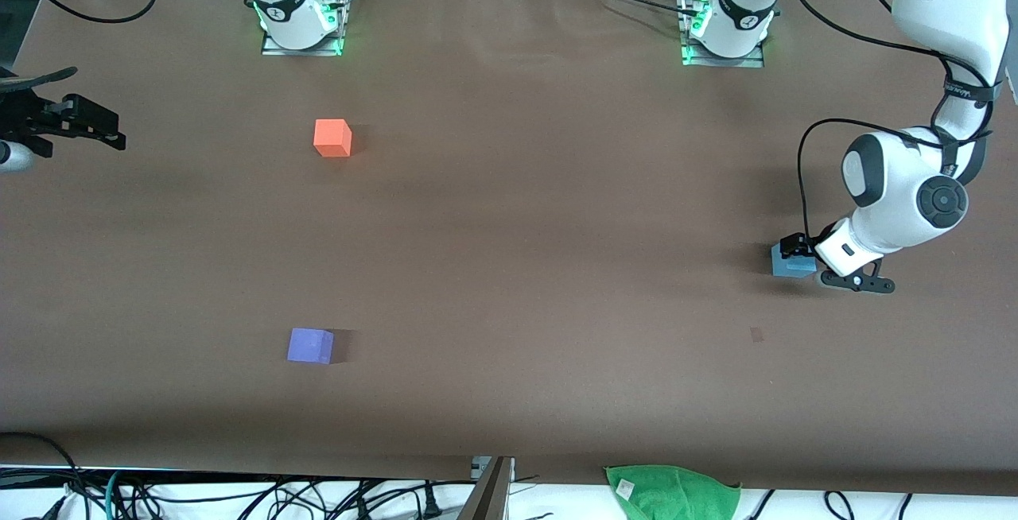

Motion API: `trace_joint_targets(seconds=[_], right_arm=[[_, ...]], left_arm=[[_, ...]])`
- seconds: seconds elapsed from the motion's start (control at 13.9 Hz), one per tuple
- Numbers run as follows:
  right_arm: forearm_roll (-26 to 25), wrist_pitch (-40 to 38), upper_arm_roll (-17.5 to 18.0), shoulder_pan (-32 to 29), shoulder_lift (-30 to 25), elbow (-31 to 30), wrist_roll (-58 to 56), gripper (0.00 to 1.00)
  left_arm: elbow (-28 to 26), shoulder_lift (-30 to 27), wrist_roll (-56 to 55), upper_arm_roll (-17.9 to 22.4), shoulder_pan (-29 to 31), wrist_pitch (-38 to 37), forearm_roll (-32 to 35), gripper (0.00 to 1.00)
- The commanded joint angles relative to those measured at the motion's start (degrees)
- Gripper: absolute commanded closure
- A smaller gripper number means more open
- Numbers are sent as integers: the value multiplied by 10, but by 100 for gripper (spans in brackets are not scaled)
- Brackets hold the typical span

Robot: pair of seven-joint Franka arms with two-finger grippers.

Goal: Place blue block between orange and purple blocks
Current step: 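Close the left gripper on the light blue cube and lift it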

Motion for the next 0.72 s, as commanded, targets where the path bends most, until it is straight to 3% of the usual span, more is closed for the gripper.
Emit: trace_joint_targets(seconds=[0.0,0.07,0.29,0.43,0.65], right_arm=[[8,4,2,-5,-3,-2,-9,0],[8,4,2,-5,-3,-2,-9,0],[8,4,2,-5,-3,-2,-9,0],[8,4,2,-5,-3,-2,-9,0],[7,4,2,-5,-3,-2,-9,0]], left_arm=[[-8,12,-2,-8,8,28,-3,0],[-9,19,-2,-9,9,41,-3,2],[-17,17,-2,-12,9,43,-5,65],[-15,10,-3,-21,9,39,-5,79],[-8,-40,-3,-22,7,-20,-6,79]])
